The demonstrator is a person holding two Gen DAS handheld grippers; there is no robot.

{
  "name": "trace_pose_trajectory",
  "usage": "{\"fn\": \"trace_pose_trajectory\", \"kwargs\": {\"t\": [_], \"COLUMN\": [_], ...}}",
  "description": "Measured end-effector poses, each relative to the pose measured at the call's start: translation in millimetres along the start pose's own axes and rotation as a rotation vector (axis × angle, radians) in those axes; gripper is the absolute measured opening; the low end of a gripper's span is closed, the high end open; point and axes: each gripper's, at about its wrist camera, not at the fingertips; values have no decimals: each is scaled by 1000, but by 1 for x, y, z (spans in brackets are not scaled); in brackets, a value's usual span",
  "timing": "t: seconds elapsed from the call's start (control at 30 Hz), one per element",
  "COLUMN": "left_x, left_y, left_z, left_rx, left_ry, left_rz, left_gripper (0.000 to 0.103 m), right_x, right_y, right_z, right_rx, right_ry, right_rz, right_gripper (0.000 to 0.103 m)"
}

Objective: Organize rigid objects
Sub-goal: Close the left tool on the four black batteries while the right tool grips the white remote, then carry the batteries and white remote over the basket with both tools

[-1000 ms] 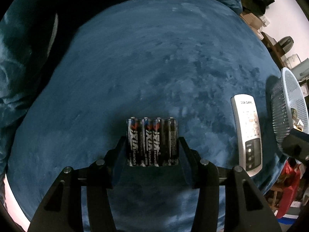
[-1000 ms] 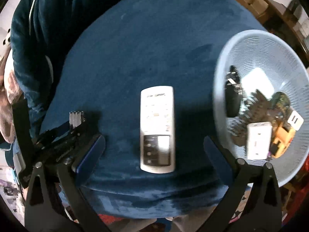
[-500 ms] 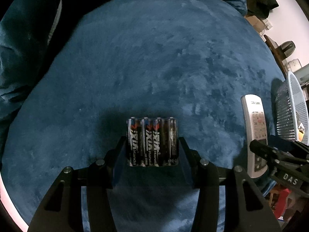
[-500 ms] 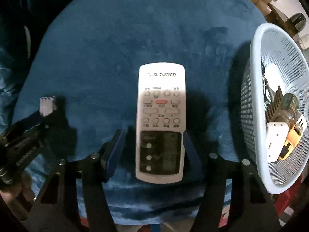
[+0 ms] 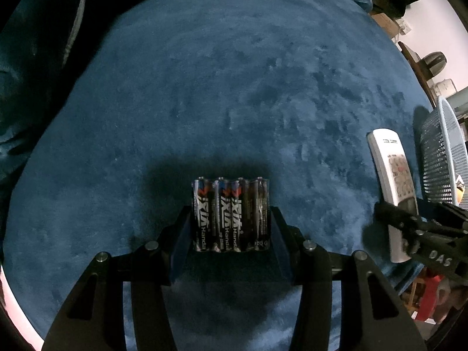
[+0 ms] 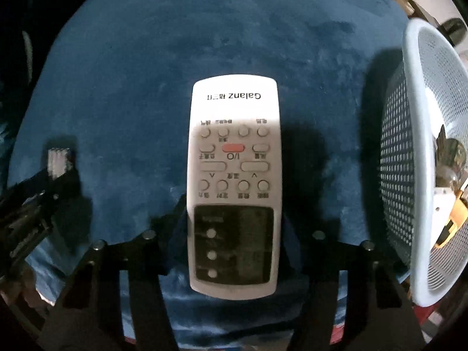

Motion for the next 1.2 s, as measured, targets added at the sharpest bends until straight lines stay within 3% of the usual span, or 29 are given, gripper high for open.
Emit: {"fn": "trace_pose_trajectory", "kwargs": {"t": [0.27, 0.67, 0.93, 1.2], "left_x": [15, 57, 85, 140], "left_y": [27, 52, 73, 93], "left_z": [-10, -21, -29, -43], "left_rx": [50, 83, 107, 136], "left_ry": [-15, -73, -121, -186], "left_rz": [-11, -6, -1, 42], "left_gripper": [53, 53, 53, 53], "right_x": [6, 62, 99, 133], "right_y": [49, 85, 116, 124], "right_z": [3, -5, 4, 13], "right_rx": [87, 155, 236, 278], "right_ry": [16, -66, -150, -227], "right_rz": [-83, -189, -211, -200], "right_gripper": [58, 58, 58, 58]}}
Point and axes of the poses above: each gripper's, at about its wrist camera, not at the fingertips, and y roughly against the way its jaws point, x to its right, z to its underside, and after that the axes turned 5 degrees about x, right-handed
